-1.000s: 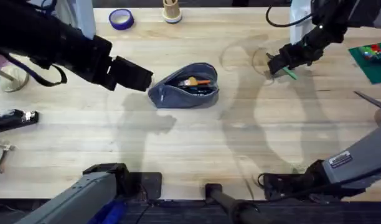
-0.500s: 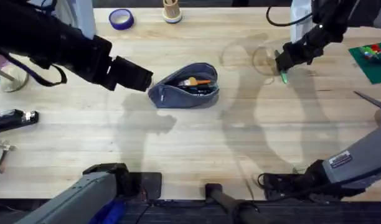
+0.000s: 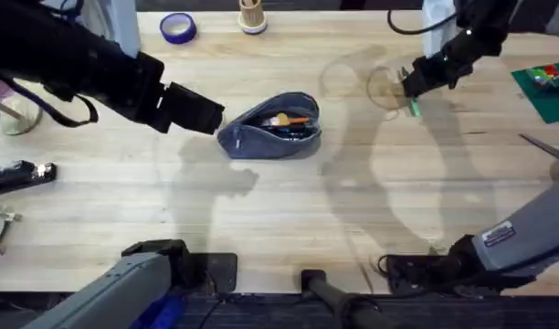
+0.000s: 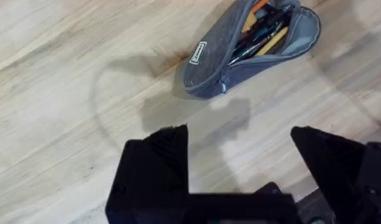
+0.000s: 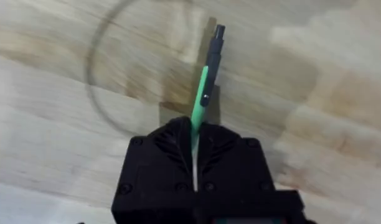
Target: Unzip the bag, pick up the pens from the table one at a time and place them inside, then zip the bag closed.
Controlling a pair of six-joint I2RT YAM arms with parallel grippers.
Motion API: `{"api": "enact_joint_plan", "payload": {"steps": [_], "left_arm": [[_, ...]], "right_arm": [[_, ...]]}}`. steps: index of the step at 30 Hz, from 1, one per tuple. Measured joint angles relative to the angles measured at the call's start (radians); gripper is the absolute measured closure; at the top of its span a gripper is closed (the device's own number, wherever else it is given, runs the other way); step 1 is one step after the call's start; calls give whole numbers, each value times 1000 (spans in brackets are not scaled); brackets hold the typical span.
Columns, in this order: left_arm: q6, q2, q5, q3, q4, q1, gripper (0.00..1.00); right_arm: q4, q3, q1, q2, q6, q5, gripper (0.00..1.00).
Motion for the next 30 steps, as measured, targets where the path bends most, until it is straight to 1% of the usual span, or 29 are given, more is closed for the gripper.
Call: {"api": "enact_joint_plan", "payload": {"steps": [5, 12, 23, 30], "left_arm": [[0, 0, 0, 0, 0, 0, 6], [0, 0, 0, 0, 0, 0, 6], [0, 0, 0, 0, 0, 0, 4], [0, 0, 0, 0, 0, 0, 5]], "right_arm": [[-8, 14, 53, -23, -90, -48, 968], [-9, 17, 148, -131, -247, -144, 968], [-9, 20, 242, -286, -498, -356, 967], [-8, 22, 310, -316, -650, -526, 968]]}}
